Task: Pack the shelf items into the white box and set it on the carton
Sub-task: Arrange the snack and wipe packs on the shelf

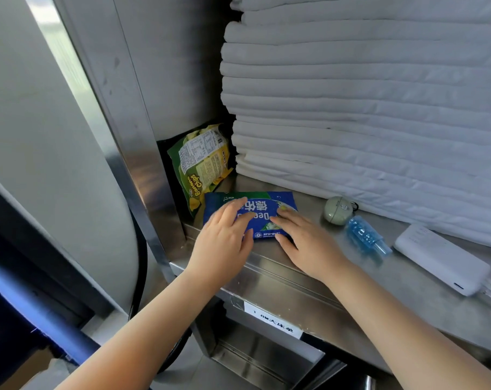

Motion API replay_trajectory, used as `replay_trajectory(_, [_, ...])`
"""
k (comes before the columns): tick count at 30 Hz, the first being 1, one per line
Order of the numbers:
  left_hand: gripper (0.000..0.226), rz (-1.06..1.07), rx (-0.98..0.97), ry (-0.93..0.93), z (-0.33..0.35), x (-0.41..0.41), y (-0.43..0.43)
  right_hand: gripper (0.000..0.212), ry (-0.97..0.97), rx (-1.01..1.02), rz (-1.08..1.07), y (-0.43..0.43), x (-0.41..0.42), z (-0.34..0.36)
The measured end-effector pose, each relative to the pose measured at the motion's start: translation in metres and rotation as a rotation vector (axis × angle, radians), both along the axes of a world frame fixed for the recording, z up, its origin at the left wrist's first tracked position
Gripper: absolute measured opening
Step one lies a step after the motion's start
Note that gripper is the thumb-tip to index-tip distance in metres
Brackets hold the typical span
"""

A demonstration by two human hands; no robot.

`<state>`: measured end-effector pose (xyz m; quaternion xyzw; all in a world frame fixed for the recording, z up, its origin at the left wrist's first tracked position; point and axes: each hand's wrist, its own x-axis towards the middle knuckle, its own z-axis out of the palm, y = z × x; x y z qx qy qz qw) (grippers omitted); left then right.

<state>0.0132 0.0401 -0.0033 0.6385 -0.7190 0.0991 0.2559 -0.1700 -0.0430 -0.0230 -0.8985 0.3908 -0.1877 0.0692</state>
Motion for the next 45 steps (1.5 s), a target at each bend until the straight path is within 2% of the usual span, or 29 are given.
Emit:
replay_trajectory(5, [0.054,0.078,0.363,-0.001,-0.017,-0.012,-0.036,0.042,0.033,-0.014,0.015,0.007,-0.005,-0.002])
replay_trajectory(7, [0.057,0.103,0.423,-0.025,-0.024,-0.01,-0.043,0.042,0.027,-0.014,0.021,0.011,-0.01,-0.003])
replay_trajectory(14, [0.06,0.046,0.412,-0.051,-0.031,-0.003,-0.047,0.037,-0.018,0.009,0.001,-0.006,-0.015,0.019])
replay_trajectory(20, [0.059,0.006,0.411,-0.047,-0.031,0.001,-0.049,0.049,0.161,0.128,0.048,-0.029,-0.006,0.01])
replay_trajectory(25, [0.055,-0.033,0.422,0.026,-0.029,0.006,-0.049,0.049,0.094,0.081,0.025,-0.023,-0.01,0.0])
replay_trajectory(29, [0.049,0.078,0.327,0.154,-0.024,-0.01,-0.051,0.048,0.085,0.023,0.03,-0.022,-0.011,0.0])
replay_trajectory(33, [0.053,0.221,0.295,0.083,-0.027,-0.032,-0.055,0.042,0.064,-0.045,0.018,-0.03,-0.009,0.008])
replay_trajectory(36, [0.056,0.23,0.319,0.055,-0.031,-0.03,-0.057,0.037,0.044,-0.088,0.057,-0.034,-0.009,0.009])
replay_trajectory(41, [0.057,0.194,0.37,0.067,-0.033,-0.025,-0.057,0.04,-0.019,0.081,0.092,-0.034,-0.016,-0.003])
replay_trajectory(45, [0.057,0.194,0.388,0.066,-0.031,-0.025,-0.056,0.039,-0.074,0.112,0.073,-0.035,-0.016,-0.003])
